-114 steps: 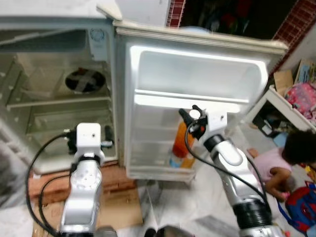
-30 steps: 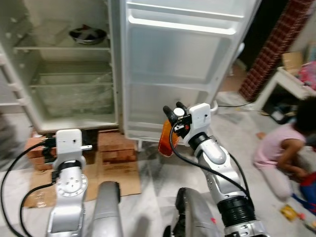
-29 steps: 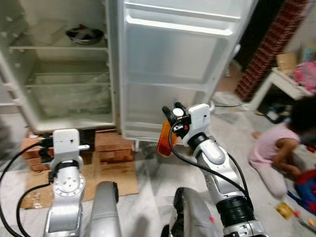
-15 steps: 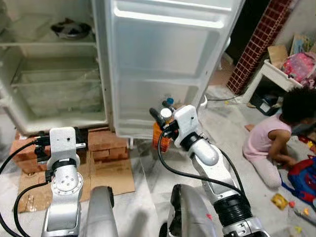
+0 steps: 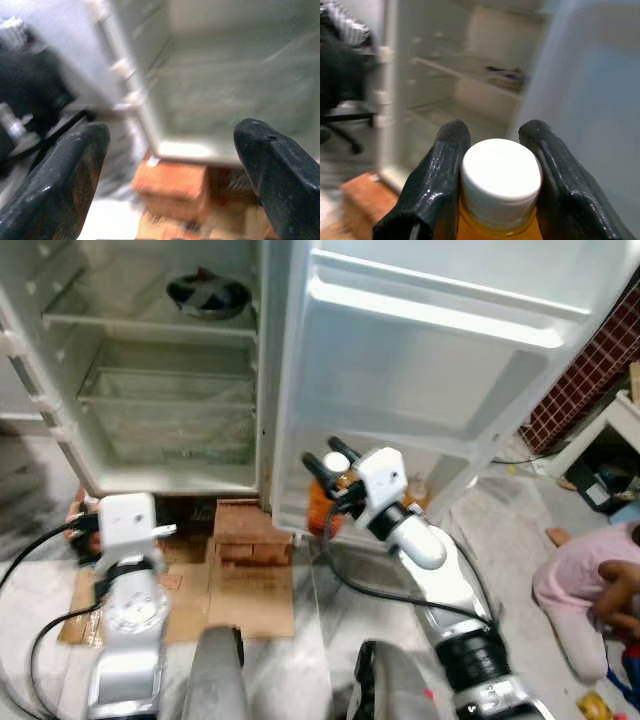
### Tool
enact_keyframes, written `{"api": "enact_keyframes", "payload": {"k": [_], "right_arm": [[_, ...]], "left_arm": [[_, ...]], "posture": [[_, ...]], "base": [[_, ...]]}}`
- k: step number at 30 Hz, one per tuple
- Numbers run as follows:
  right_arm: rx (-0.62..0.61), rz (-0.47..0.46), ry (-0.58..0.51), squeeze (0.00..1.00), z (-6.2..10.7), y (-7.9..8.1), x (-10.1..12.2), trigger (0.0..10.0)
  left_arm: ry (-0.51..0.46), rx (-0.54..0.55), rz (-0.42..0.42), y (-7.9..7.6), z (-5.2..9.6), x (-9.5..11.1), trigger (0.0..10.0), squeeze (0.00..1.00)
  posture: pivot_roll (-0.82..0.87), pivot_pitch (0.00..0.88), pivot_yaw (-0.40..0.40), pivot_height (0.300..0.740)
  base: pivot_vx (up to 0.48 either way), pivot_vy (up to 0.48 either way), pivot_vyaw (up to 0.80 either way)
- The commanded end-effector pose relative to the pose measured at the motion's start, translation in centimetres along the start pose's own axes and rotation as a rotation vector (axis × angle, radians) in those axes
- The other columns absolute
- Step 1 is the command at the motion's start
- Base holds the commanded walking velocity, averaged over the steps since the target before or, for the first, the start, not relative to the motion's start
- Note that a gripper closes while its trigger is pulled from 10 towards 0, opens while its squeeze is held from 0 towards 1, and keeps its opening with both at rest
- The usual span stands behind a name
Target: Restocking fridge
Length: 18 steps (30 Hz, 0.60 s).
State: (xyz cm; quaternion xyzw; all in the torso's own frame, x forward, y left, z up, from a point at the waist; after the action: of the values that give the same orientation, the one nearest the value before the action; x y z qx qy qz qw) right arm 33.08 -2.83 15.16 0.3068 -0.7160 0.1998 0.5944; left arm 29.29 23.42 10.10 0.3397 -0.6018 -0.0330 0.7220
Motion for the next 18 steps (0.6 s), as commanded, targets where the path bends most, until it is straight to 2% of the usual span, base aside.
{"api": "enact_keyframes", "payload": {"k": [1,3,6,8,10,18], "right_arm": [[-0.028,0.022,-0.022,0.00,0.4,-1.0,0.7,10.0],[-0.030,0.026,-0.023,0.00,0.4,-1.0,0.7,10.0],[-0.041,0.027,-0.031,0.00,0.4,-1.2,0.8,10.0],[-0.045,0.029,-0.033,0.00,0.4,-1.4,0.9,10.0],[-0.064,0.044,-0.039,0.00,0.5,-1.7,1.0,10.0],[-0.170,0.051,-0.058,0.00,0.7,-3.7,1.4,10.0]], "left_arm": [[-0.013,-0.032,0.007,-1.0,0.4,0.5,10.0,0.00],[-0.012,-0.033,0.009,-1.0,0.4,0.5,10.0,0.00],[-0.017,-0.042,0.010,-1.2,0.3,0.6,10.0,0.00],[-0.013,-0.046,0.010,-1.2,0.3,0.5,10.0,0.00],[-0.013,-0.054,0.008,-1.4,0.4,0.5,10.0,0.00],[-0.025,-0.095,0.016,-1.9,0.4,0.7,10.0,0.00]], "posture": [[0.12,0.000,-0.114,0.570],[0.12,0.000,-0.114,0.570],[0.12,0.000,-0.113,0.570],[0.12,0.000,-0.114,0.570],[0.12,0.000,-0.113,0.570],[0.12,0.000,-0.111,0.570]], "base": [[0.356,0.304,0.00],[0.341,0.289,0.00],[0.335,0.000,0.00],[0.000,0.000,0.00],[0.000,0.000,0.00],[0.289,0.000,0.00]]}}
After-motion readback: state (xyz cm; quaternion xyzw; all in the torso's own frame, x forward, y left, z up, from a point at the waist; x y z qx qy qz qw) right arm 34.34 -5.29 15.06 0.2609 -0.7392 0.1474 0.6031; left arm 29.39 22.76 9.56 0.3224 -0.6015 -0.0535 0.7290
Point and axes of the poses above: a point about 5 cm out from each wrist's last joint towards the gripper, its own z axis pointing back from the gripper into the wrist, its own x axis along the axis of the wrist's last joint, y = z × x, the point moved 5 cm from there along -z, pointing out of the wrist towards the gripper, and after that the axes turned 15 degrees about -z, right-handed, at the moved point
